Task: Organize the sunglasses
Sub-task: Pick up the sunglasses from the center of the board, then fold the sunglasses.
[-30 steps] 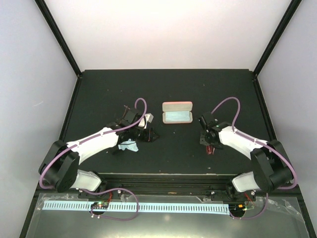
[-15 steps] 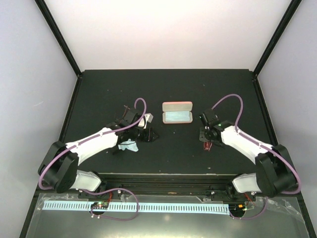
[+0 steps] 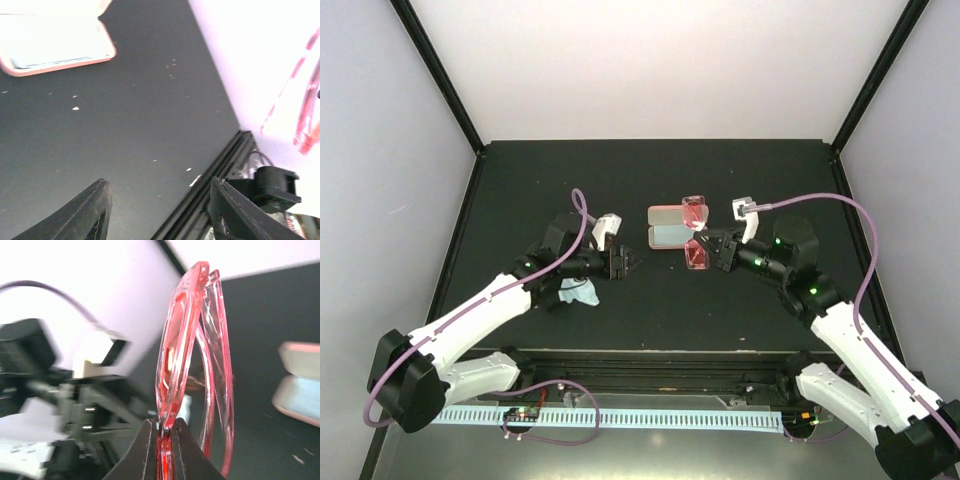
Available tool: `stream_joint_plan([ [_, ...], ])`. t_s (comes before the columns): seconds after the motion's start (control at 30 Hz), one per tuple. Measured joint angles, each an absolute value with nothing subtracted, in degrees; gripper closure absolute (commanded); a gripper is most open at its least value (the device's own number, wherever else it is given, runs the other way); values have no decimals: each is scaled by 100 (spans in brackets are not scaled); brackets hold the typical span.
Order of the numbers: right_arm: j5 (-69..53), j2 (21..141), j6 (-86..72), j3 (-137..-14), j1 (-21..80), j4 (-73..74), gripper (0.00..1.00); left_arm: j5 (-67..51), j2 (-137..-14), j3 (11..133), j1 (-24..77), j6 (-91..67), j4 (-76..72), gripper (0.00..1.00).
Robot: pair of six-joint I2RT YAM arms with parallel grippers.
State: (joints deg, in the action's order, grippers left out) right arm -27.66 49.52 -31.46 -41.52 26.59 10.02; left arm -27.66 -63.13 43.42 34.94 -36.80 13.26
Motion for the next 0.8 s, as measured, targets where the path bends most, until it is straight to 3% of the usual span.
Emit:
stream_joint_plan([
  [0.33,-4831,4698,-4484,-3828,2663,-1754,99,-3905,-6969,5221,3542,-4399,338,39],
  [0.8,-5153,4807,-4628,-3809,2676,-2112,99,-5266,-7813,5760,4058,-4742,-978,32],
])
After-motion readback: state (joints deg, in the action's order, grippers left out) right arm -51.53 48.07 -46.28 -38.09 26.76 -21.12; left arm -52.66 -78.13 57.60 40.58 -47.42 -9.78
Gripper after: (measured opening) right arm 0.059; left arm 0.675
